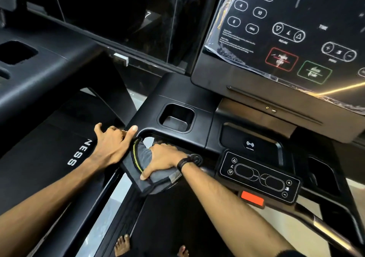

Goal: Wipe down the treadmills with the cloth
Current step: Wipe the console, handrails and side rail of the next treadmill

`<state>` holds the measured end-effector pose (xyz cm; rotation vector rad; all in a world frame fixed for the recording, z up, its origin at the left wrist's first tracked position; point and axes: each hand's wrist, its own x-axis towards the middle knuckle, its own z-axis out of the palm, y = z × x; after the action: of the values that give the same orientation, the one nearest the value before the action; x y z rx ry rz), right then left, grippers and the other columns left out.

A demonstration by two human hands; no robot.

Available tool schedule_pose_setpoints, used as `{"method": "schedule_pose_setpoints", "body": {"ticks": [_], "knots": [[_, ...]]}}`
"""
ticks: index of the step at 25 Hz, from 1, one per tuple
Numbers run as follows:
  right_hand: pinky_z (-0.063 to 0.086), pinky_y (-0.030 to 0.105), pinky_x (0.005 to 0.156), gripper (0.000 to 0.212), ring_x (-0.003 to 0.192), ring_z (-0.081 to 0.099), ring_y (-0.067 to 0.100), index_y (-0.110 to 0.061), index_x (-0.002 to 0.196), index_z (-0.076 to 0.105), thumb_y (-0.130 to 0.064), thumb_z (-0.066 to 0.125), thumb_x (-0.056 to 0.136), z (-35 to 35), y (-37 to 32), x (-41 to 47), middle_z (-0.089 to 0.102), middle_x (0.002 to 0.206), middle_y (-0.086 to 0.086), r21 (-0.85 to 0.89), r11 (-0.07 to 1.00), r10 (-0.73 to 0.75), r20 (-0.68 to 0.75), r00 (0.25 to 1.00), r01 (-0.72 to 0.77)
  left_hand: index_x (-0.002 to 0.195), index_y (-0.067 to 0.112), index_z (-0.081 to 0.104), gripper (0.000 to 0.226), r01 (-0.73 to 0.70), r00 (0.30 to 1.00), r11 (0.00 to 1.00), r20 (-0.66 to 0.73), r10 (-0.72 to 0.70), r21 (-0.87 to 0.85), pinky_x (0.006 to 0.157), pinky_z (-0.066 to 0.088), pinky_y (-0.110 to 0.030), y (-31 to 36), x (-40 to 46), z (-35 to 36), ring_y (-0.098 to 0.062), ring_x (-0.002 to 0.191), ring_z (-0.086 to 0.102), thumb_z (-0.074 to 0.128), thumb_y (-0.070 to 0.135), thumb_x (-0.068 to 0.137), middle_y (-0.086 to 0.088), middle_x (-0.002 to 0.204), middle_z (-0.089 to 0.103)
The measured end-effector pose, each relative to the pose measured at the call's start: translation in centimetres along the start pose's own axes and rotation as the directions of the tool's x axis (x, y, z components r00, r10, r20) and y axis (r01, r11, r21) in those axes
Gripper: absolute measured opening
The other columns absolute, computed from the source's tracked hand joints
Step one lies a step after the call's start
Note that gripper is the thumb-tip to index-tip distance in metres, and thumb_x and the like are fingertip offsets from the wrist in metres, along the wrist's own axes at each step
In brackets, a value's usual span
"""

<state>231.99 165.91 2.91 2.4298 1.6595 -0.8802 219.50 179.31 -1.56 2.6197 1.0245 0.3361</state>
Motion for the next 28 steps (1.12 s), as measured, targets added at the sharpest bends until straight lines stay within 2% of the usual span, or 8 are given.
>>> {"method": "schedule_pose_setpoints", "body": {"ticks": [3, 5, 10, 13, 17, 20, 23, 28], "knots": [[0.047, 0.039, 0.075, 0.061, 0.092, 0.067, 0.031, -0.014, 0.114, 0.052, -0.047, 0.078, 0.070, 3.8, 0.3, -2.6, 0.069, 0.104, 0.012, -0.327, 0.944, -0.085, -0.332, 0.939, -0.030, 0.071, 0.021, 0.065, 0.084, 0.007, 1.000, 1.000, -0.017, -0.007, 0.013, 0.113, 0.005, -0.053, -0.3, -0.7, 0.1, -0.026, 0.106, 0.060, -0.003, 0.066, 0.091, -0.001, 0.067, 0.060], [0.047, 0.040, 0.074, 0.059, 0.087, 0.068, 0.030, -0.015, 0.114, 0.048, -0.042, 0.076, 0.071, 4.8, 2.0, -4.9, 0.067, 0.100, 0.010, -0.443, 0.891, -0.107, -0.420, 0.901, -0.101, 0.064, 0.021, 0.059, 0.080, 0.001, 0.999, 1.000, -0.039, 0.000, 0.021, 0.112, 0.008, -0.054, -0.2, -0.9, 0.4, -0.027, 0.101, 0.061, -0.001, 0.064, 0.093, 0.001, 0.061, 0.058], [0.049, 0.044, 0.081, 0.070, 0.091, 0.064, 0.033, -0.018, 0.107, 0.052, -0.066, 0.077, 0.063, 0.9, 5.6, -5.9, 0.070, 0.100, 0.007, -0.183, 0.981, 0.025, -0.195, 0.981, -0.061, 0.052, 0.019, 0.052, 0.078, -0.043, 0.994, 0.997, -0.097, 0.049, 0.059, 0.110, 0.011, -0.055, 0.2, -0.7, 0.6, -0.029, 0.089, 0.062, 0.004, 0.060, 0.098, 0.006, 0.049, 0.050], [0.048, 0.044, 0.082, 0.071, 0.093, 0.065, 0.032, -0.015, 0.123, 0.051, -0.056, 0.076, 0.071, 4.0, 5.1, -6.6, 0.067, 0.105, 0.009, -0.306, 0.948, -0.053, -0.418, 0.907, -0.086, 0.048, 0.016, 0.048, 0.079, -0.039, 0.995, 0.998, -0.089, 0.043, 0.051, 0.110, 0.012, -0.056, 0.3, -0.8, 0.5, -0.027, 0.083, 0.061, 0.007, 0.060, 0.099, 0.005, 0.046, 0.048], [0.051, 0.042, 0.089, 0.086, 0.101, 0.062, 0.028, -0.014, 0.142, 0.044, -0.039, 0.079, 0.067, 6.6, 6.3, -7.7, 0.064, 0.117, 0.010, -0.409, 0.910, -0.196, -0.552, 0.811, -0.059, 0.047, 0.013, 0.048, 0.081, 0.008, 0.995, 0.998, -0.101, -0.001, 0.065, 0.109, 0.013, -0.059, 1.1, -0.4, 1.0, -0.029, 0.090, 0.061, 0.009, 0.062, 0.098, 0.002, 0.053, 0.053], [0.050, 0.042, 0.097, 0.090, 0.110, 0.061, 0.028, -0.016, 0.144, 0.047, -0.033, 0.080, 0.061, 6.8, 6.8, -8.1, 0.064, 0.125, 0.010, -0.379, 0.925, -0.246, -0.564, 0.789, 0.018, 0.079, 0.011, 0.067, 0.074, 0.091, 0.991, 0.996, -0.102, -0.091, -0.008, 0.110, 0.010, -0.061, 2.5, -0.4, 1.6, -0.033, 0.115, 0.054, 0.014, 0.060, 0.097, -0.008, 0.091, 0.068], [0.046, 0.045, 0.097, 0.086, 0.111, 0.060, 0.030, -0.016, 0.144, 0.046, -0.028, 0.076, 0.065, 6.3, 6.3, -8.5, 0.062, 0.126, 0.012, -0.312, 0.949, -0.202, -0.510, 0.836, 0.039, 0.102, 0.014, 0.067, 0.064, 0.023, 0.987, 0.995, -0.159, -0.038, -0.093, 0.111, 0.009, -0.060, 4.7, -0.1, 1.8, -0.032, 0.126, 0.048, 0.019, 0.057, 0.097, -0.010, 0.121, 0.064], [0.045, 0.041, 0.079, 0.070, 0.092, 0.067, 0.033, -0.016, 0.135, 0.060, -0.026, 0.078, 0.068, 4.6, 5.9, -7.9, 0.070, 0.101, 0.009, -0.153, 0.987, -0.116, -0.522, 0.845, 0.041, 0.090, 0.013, 0.065, 0.058, -0.159, 0.975, 0.965, -0.187, 0.120, -0.209, 0.110, 0.010, -0.058, 8.7, 1.3, 1.3, -0.030, 0.113, 0.053, 0.022, 0.052, 0.098, -0.002, 0.097, 0.064]]}}
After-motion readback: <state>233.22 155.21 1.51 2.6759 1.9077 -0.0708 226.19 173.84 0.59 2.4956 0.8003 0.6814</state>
